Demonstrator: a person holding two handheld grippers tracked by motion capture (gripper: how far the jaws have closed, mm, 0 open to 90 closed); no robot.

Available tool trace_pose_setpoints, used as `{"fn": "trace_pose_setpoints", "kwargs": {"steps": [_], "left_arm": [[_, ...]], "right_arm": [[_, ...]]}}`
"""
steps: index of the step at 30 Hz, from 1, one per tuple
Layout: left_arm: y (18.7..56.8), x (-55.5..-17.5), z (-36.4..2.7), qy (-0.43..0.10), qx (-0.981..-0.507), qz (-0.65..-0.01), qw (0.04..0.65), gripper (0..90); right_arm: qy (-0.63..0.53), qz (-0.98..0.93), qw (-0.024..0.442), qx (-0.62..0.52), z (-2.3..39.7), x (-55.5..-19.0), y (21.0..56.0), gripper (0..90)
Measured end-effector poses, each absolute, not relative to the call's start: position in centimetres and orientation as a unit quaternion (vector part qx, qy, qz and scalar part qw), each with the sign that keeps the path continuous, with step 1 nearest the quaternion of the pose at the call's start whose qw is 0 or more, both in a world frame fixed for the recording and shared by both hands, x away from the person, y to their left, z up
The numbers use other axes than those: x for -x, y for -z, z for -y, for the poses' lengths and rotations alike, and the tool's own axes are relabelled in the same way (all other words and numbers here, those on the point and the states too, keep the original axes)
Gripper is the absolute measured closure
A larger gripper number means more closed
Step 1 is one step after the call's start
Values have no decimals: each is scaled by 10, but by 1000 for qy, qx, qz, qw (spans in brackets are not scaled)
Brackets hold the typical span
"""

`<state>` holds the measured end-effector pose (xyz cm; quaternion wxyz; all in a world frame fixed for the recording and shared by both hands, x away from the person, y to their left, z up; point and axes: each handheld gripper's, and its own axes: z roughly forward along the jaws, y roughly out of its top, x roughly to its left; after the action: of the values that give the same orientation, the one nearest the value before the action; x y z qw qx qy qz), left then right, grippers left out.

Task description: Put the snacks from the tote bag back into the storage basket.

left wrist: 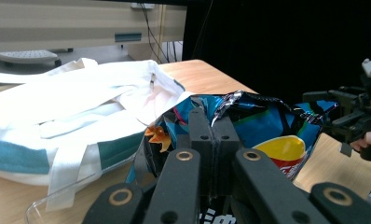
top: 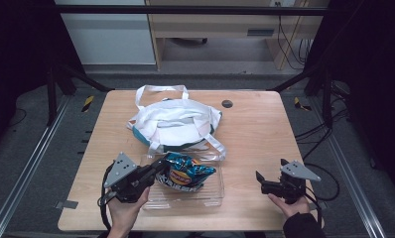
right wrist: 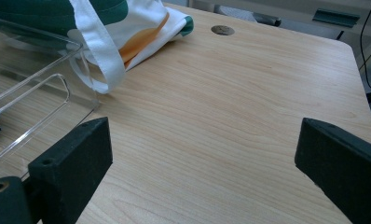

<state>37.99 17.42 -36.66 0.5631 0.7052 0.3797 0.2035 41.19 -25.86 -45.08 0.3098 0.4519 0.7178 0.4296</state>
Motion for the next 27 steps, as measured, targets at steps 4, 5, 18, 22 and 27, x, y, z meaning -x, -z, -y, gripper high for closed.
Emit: {"fn": "trace_pose_setpoints", "kwargs": {"steps": [4, 5, 18, 22, 27], "left_arm": [[370, -379, -177, -203, -704, -386, 560, 899], [371, -379, -177, -204, -703, -388, 560, 898], [379, -383, -181, -216, -697, -419, 540, 896], [379, -386, -181, -220, -695, -423, 538, 894], [381, -389, -180, -230, -691, -426, 537, 887]], "right_arm": [[-430, -718, 310, -452, 258, -412, 451, 43], [-430, -718, 309, -452, 259, -412, 451, 43], [-429, -718, 308, -453, 258, -412, 451, 43], [-429, -719, 309, -451, 258, -412, 451, 44], [-428, -720, 310, -450, 258, -413, 452, 44]]}}
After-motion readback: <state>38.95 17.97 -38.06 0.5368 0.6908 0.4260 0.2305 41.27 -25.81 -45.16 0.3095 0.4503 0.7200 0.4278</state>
